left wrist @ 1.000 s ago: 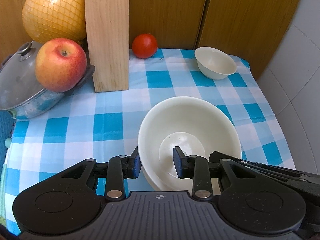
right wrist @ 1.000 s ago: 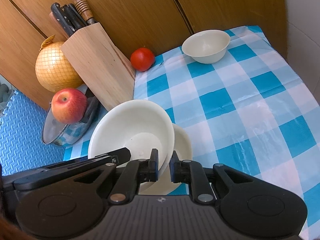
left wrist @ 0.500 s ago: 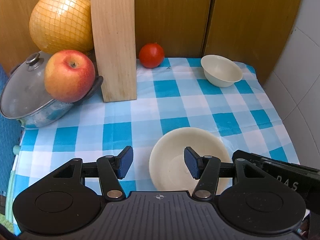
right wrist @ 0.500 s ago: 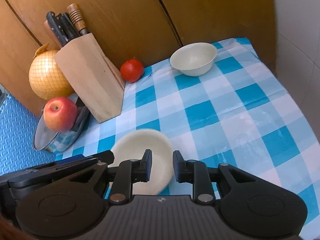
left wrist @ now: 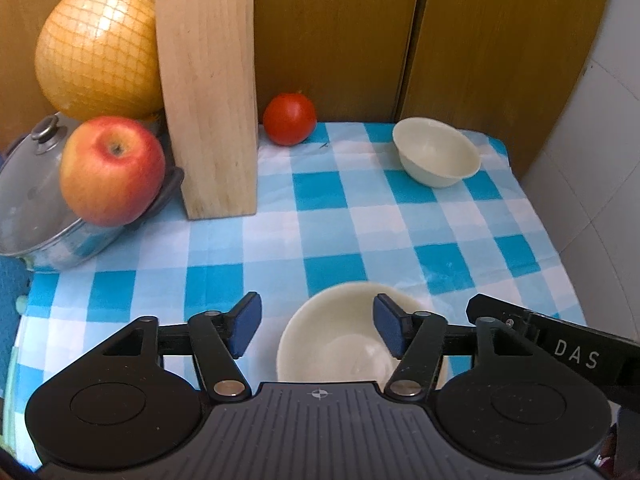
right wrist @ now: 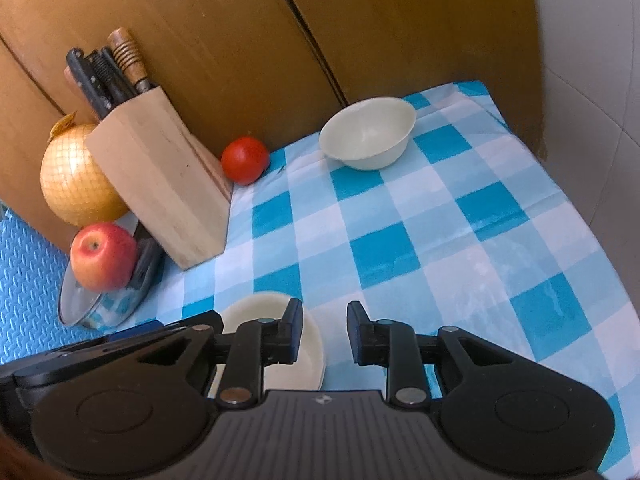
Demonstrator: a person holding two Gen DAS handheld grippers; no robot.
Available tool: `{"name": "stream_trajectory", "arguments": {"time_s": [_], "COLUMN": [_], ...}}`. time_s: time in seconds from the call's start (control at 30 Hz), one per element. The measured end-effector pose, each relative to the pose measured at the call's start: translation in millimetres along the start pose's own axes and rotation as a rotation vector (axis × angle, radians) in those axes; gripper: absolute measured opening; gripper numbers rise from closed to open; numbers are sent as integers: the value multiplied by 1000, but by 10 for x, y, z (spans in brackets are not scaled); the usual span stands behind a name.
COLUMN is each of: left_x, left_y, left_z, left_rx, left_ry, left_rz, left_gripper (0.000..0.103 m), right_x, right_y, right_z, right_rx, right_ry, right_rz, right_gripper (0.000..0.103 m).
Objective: Organize plates and bowls
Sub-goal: 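Move both grippers to the last cream bowl by the tomato and grasp its rim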
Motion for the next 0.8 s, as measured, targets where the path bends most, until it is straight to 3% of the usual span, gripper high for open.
{"name": "stream_trajectory", "arguments": {"time_s": [0.43,0.8], "left_x": [419,755], "left_y": [-322,-684], "left_z": [171,313], "left_rx": [-45,-47], "left_ry": [19,0], "left_rz": [-12,-26], "left_gripper": [74,74], "right_x": [513,879], "right_y": [-251,-578], "right_z": [303,385], "right_rx": [-49,-53], "right_ry": [-117,-149], "right_rz": [69,65], "right_gripper": [28,28]}}
Point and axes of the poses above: each gripper's, at about its wrist camera, not at the fingertips, and y roughly against the way its jaws point, z to its right, x to its top, the point moved 1 cm from there along -y, roughly the way its jaws point, and after that the axes turned 8 degrees about -x, right-handed, at the moved point
